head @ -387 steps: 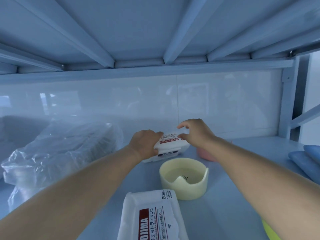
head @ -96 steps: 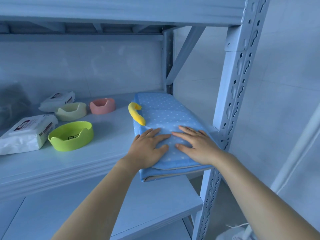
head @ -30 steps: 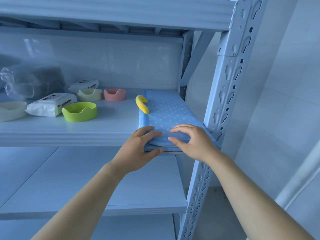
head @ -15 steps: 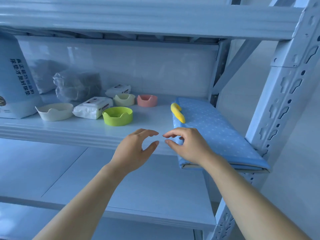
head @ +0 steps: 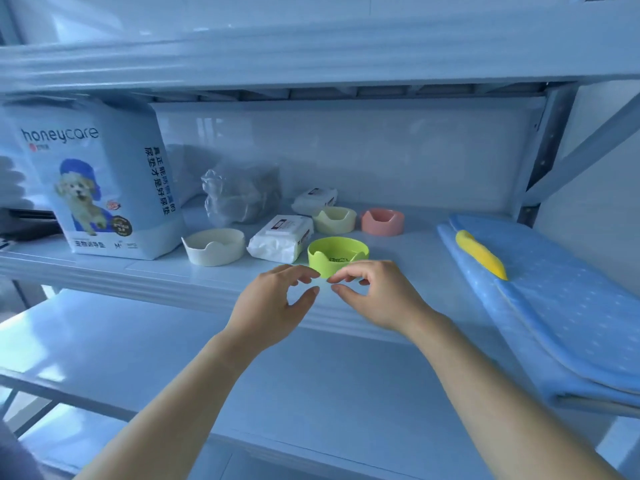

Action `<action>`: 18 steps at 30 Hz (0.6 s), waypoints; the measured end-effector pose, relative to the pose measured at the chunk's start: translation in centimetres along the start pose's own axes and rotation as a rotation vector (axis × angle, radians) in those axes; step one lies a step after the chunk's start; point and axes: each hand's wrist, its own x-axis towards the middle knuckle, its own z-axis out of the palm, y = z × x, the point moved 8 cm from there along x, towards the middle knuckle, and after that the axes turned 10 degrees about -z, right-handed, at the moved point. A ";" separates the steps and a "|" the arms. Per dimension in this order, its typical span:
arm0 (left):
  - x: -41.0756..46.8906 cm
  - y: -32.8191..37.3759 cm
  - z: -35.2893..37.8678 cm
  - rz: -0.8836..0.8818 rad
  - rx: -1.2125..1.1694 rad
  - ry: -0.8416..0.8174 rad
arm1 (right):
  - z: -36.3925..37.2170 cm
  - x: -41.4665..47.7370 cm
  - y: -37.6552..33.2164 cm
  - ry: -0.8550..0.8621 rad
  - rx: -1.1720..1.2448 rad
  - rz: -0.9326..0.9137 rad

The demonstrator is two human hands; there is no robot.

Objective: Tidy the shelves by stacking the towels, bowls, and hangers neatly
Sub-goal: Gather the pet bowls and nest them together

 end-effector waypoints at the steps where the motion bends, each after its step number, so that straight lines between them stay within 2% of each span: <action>1: 0.4 -0.9 -0.5 -0.002 0.004 0.000 | 0.8 0.8 -0.3 -0.001 0.005 0.000; 9: 3.3 -7.8 -4.2 -0.026 0.030 0.011 | 5.3 6.1 -1.3 -0.026 -0.006 -0.013; 18: 9.4 -9.7 -5.6 0.027 0.034 0.067 | 5.7 12.8 1.2 -0.035 -0.060 0.008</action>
